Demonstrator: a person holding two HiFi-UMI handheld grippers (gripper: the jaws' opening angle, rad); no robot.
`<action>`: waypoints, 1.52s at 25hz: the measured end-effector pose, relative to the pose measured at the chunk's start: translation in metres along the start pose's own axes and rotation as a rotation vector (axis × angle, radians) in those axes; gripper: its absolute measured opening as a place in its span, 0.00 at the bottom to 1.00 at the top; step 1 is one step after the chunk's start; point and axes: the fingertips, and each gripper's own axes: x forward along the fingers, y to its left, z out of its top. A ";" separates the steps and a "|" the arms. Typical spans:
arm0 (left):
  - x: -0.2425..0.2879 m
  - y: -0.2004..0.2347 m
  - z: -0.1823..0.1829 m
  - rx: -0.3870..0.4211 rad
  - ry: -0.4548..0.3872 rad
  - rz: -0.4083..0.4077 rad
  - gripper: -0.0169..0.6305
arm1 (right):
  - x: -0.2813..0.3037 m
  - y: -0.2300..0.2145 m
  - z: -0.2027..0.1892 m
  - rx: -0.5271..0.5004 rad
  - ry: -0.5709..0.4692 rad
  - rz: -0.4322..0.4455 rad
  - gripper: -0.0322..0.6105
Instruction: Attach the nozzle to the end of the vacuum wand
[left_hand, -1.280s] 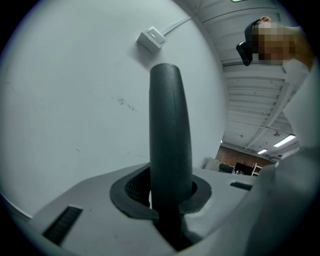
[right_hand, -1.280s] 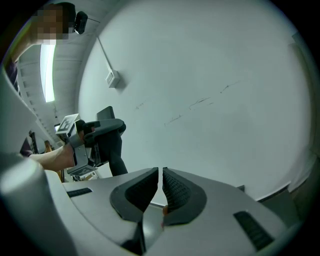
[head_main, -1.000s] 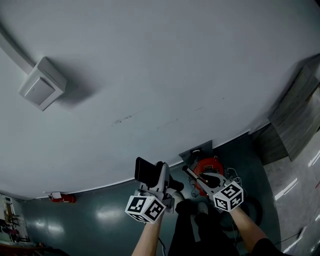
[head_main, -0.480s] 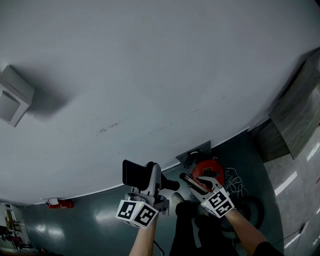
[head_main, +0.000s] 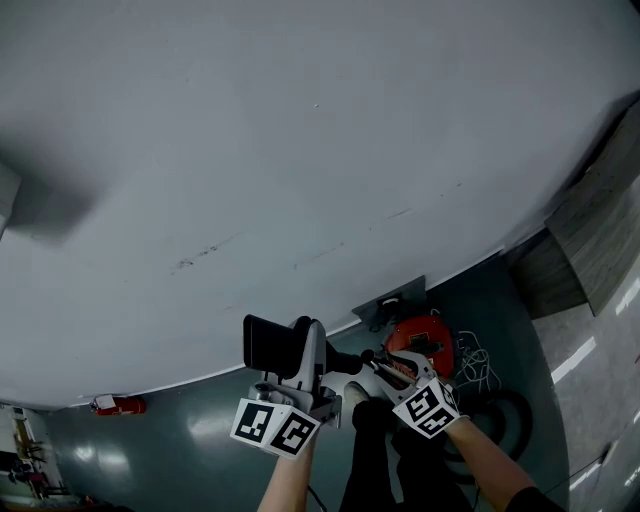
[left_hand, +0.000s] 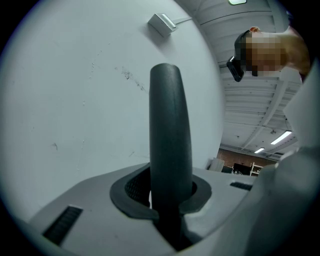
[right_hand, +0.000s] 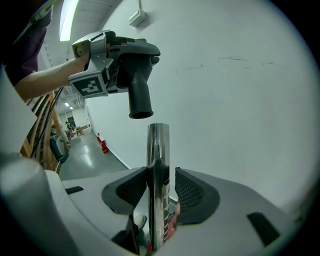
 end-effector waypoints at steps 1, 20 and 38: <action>0.001 0.000 0.000 0.001 -0.001 -0.003 0.12 | 0.002 0.000 -0.001 -0.003 0.001 -0.001 0.31; 0.026 -0.007 -0.019 -0.019 0.004 -0.086 0.12 | 0.010 -0.001 -0.001 -0.017 -0.028 -0.036 0.30; 0.044 0.004 -0.032 -0.095 0.063 -0.129 0.12 | 0.010 0.000 -0.001 -0.042 -0.044 -0.052 0.29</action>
